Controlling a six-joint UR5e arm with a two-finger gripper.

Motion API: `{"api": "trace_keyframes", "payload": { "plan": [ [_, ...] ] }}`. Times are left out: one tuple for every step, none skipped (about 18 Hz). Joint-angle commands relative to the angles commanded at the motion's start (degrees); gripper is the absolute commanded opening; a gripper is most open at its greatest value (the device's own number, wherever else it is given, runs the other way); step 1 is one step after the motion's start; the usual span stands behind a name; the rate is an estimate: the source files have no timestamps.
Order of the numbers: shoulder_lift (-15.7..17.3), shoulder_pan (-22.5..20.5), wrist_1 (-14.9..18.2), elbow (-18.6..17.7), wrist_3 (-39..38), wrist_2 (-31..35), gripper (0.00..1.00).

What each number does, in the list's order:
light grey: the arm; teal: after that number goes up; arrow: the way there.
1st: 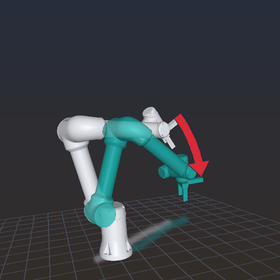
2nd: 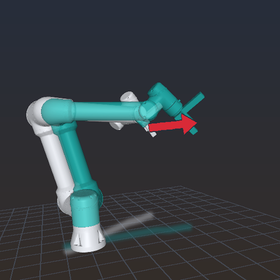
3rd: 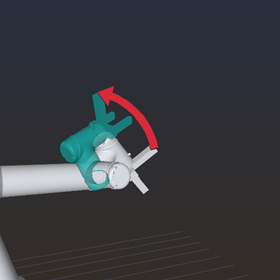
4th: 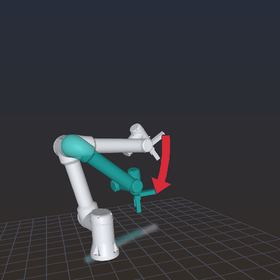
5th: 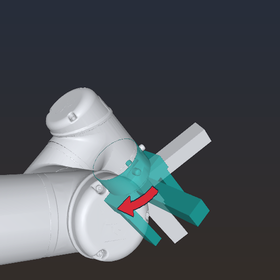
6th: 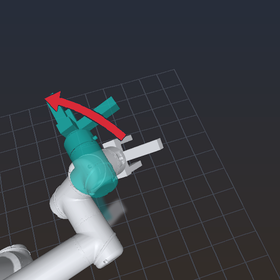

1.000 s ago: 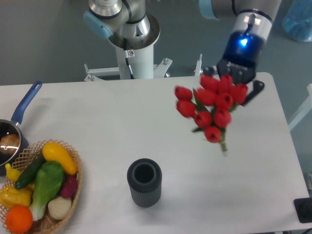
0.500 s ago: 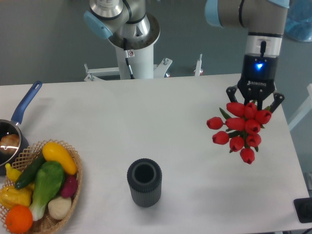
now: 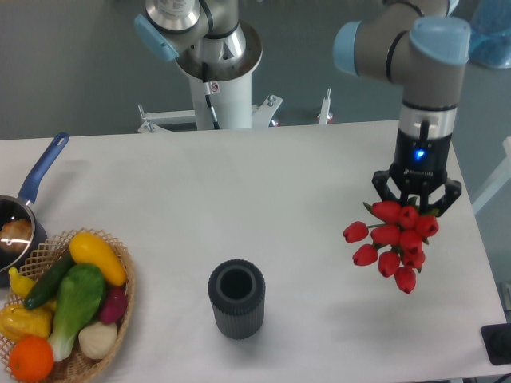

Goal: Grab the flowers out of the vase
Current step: 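Carry the tulip bunch away from the vase and hold it aloft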

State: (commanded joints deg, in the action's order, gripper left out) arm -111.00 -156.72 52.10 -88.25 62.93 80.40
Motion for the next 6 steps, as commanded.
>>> {"api": "trace_keyframes", "payload": {
  "plan": [
    [-0.6, 0.5, 1.5, 1.2, 0.0, 1.4, 0.02],
    [-1.4, 0.8, 2.7, 2.7, 0.0, 2.0, 0.02],
    [-1.9, 1.1, 3.7, 3.6, 0.0, 2.2, 0.02],
    [-2.3, 1.2, 4.2, 4.1, 0.0, 2.9, 0.03],
    [-2.4, 1.4, 4.4, 4.1, 0.0, 3.7, 0.03],
    [-2.4, 1.9, 4.3, 4.1, 0.1, 4.1, 0.03]
  ]
}}
